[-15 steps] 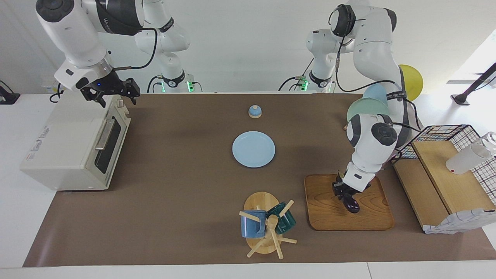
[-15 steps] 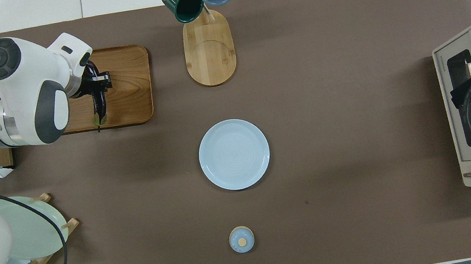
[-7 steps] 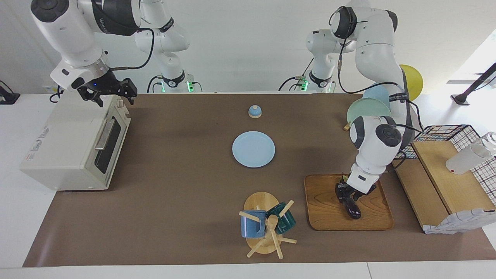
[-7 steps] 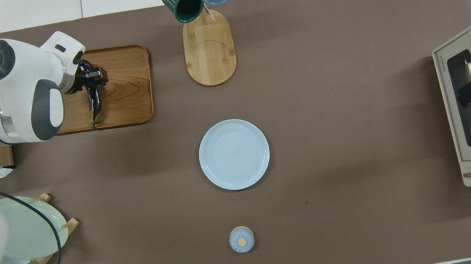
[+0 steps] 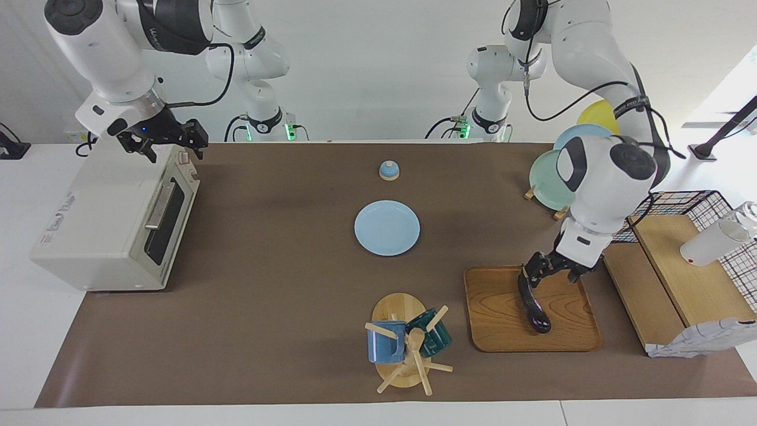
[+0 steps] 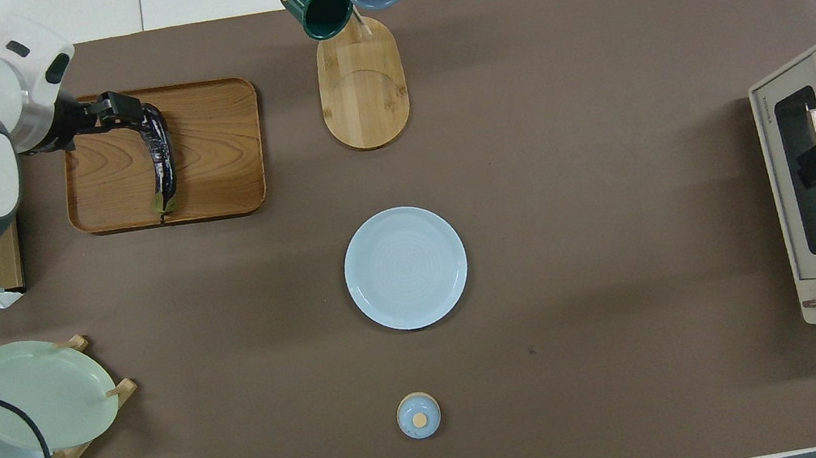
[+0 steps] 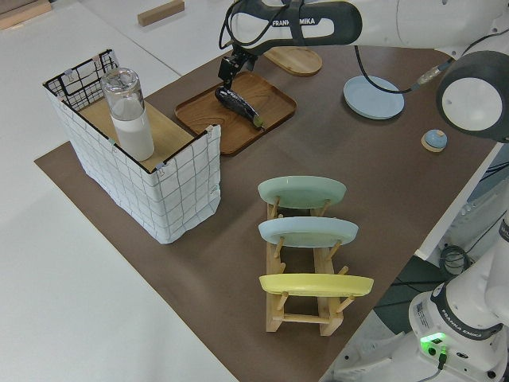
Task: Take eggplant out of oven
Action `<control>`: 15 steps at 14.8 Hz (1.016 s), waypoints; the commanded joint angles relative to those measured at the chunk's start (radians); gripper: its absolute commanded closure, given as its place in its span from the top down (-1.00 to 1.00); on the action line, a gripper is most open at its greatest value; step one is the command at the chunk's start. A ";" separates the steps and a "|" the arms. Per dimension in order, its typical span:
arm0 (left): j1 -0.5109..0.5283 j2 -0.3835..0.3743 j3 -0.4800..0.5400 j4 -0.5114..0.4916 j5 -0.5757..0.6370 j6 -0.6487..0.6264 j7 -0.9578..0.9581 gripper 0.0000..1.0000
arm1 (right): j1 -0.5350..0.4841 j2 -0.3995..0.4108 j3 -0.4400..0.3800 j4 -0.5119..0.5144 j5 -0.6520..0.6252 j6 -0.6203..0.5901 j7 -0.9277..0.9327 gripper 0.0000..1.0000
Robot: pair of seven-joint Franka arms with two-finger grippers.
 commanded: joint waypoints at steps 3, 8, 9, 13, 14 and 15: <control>0.024 -0.248 -0.003 -0.046 -0.011 -0.321 -0.006 1.00 | 0.010 -0.013 0.003 0.014 0.029 -0.017 0.010 1.00; -0.008 -0.374 -0.004 -0.112 -0.011 -0.512 -0.011 1.00 | -0.001 -0.013 0.003 0.014 0.029 -0.017 0.010 1.00; -0.013 -0.390 -0.004 -0.138 -0.013 -0.515 -0.011 1.00 | -0.001 -0.013 0.003 0.014 0.029 -0.015 0.010 1.00; -0.019 -0.402 -0.004 -0.171 -0.027 -0.481 -0.011 1.00 | 0.001 -0.013 0.003 0.014 0.029 -0.015 0.010 1.00; -0.020 -0.399 -0.004 -0.165 -0.028 -0.472 -0.009 1.00 | 0.000 -0.013 0.003 0.014 0.029 -0.015 0.010 1.00; -0.019 -0.391 -0.003 -0.146 -0.056 -0.460 -0.011 1.00 | -0.001 -0.013 0.004 0.014 0.029 -0.015 0.010 1.00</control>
